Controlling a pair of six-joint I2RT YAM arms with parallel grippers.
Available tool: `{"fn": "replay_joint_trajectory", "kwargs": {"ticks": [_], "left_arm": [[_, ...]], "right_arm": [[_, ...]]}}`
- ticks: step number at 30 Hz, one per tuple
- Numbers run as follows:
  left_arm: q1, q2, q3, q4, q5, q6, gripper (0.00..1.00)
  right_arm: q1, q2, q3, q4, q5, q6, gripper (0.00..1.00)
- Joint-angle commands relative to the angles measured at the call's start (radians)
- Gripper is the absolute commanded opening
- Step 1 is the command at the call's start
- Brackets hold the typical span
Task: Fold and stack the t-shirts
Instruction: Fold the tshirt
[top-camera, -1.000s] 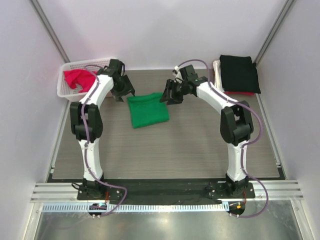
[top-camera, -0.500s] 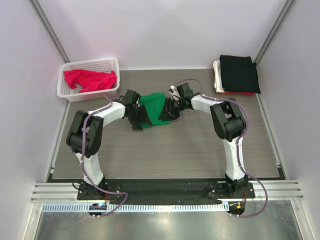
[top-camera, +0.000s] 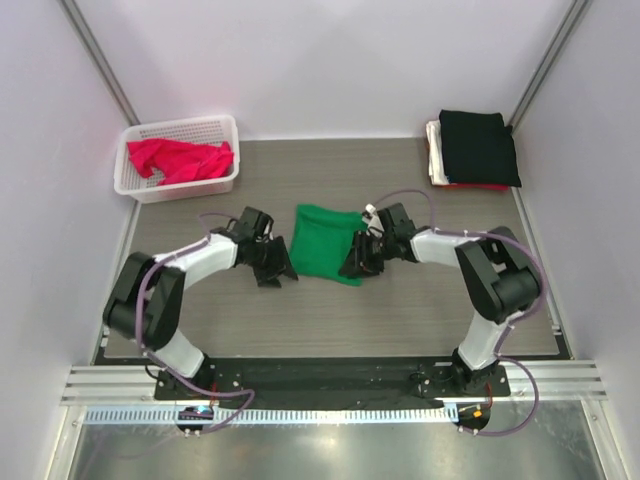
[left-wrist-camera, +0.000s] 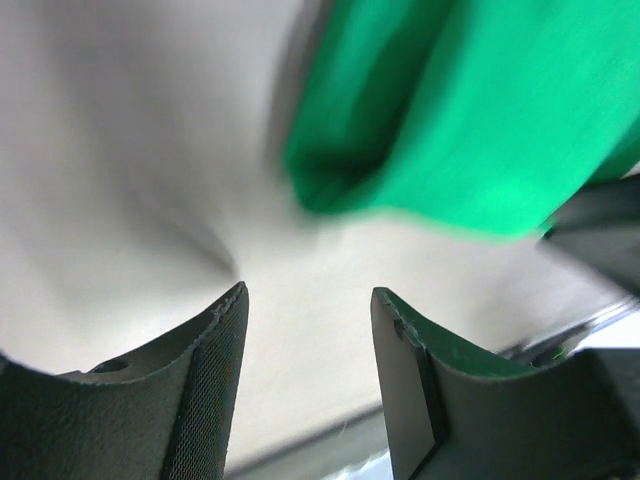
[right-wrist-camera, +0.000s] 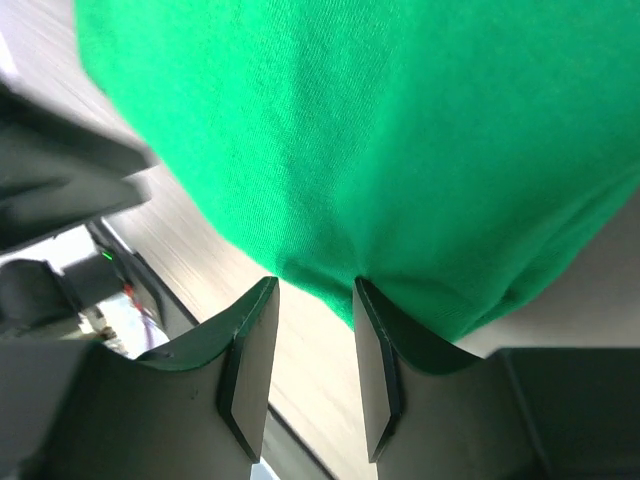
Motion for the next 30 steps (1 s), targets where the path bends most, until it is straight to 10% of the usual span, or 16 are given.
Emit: {"fn": "replay_joint_trajectory", "kwargs": {"ticks": [1, 12, 18, 30], "left_arm": [[-0.102, -0.181, -0.028, -0.174, -0.045, -0.001, 0.54], [-0.226, -0.355, 0.062, -0.122, -0.054, -0.069, 0.51], [-0.286, -0.206, 0.088, 0.122, -0.019, -0.129, 0.46], [-0.249, 0.222, 0.473, 0.058, -0.074, -0.066, 0.43]], "right_arm": [[0.018, -0.107, -0.124, -0.204, 0.152, -0.057, 0.43], [0.018, -0.429, 0.025, -0.493, 0.211, -0.099, 0.54], [0.009, -0.31, 0.203, -0.507, 0.215, -0.096, 0.55], [-0.092, 0.075, 0.446, -0.485, 0.201, -0.183, 0.52]]}}
